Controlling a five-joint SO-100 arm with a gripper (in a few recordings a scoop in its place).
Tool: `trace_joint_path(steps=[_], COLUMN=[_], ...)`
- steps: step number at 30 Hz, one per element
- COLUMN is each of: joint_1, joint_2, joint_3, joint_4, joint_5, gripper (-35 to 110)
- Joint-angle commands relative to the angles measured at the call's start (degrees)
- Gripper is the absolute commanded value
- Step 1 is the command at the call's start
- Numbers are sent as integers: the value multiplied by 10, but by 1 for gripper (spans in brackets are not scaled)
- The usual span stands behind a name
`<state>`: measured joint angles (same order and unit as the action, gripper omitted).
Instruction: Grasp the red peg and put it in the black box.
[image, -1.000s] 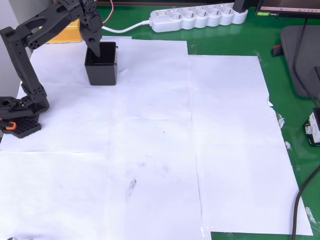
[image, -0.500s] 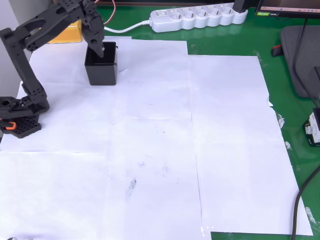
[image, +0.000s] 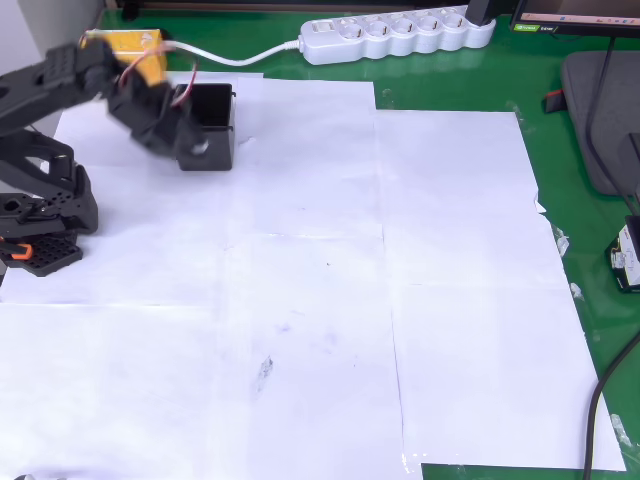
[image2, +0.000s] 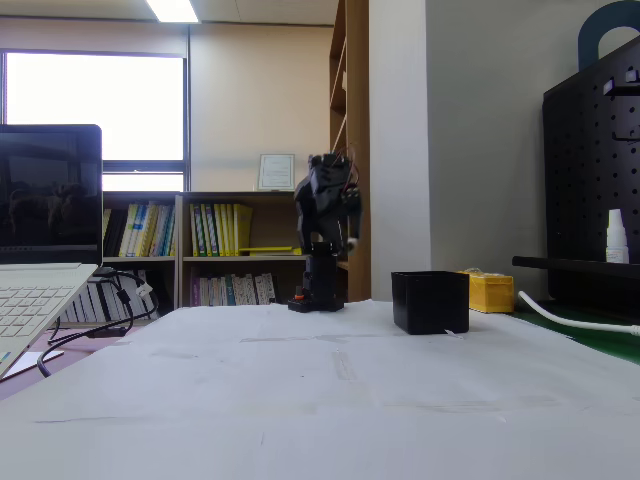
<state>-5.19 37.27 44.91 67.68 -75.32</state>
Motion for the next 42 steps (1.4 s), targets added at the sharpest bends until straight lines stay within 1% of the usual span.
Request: trace_joint_path(steps=[1, 4, 8, 15, 16, 19, 23, 28, 32, 42], joint_1=[11, 22, 41, 53, 56, 58, 61, 67, 46, 40], joint_2=[-121, -209, -326, -439, -460, -493, -500, -500, -500, -501], joint_3=[-104, -210, -330, -397, -410, -460, -479, -483, -483, -483], joint_4=[-12, -10, 23, 142, 152, 142, 135, 133, 134, 135], joint_5=[-30, -52, -86, -108, -110, -105, -103, -125, -127, -124], gripper=[0, 0, 0, 0, 0, 0, 0, 0, 0, 1])
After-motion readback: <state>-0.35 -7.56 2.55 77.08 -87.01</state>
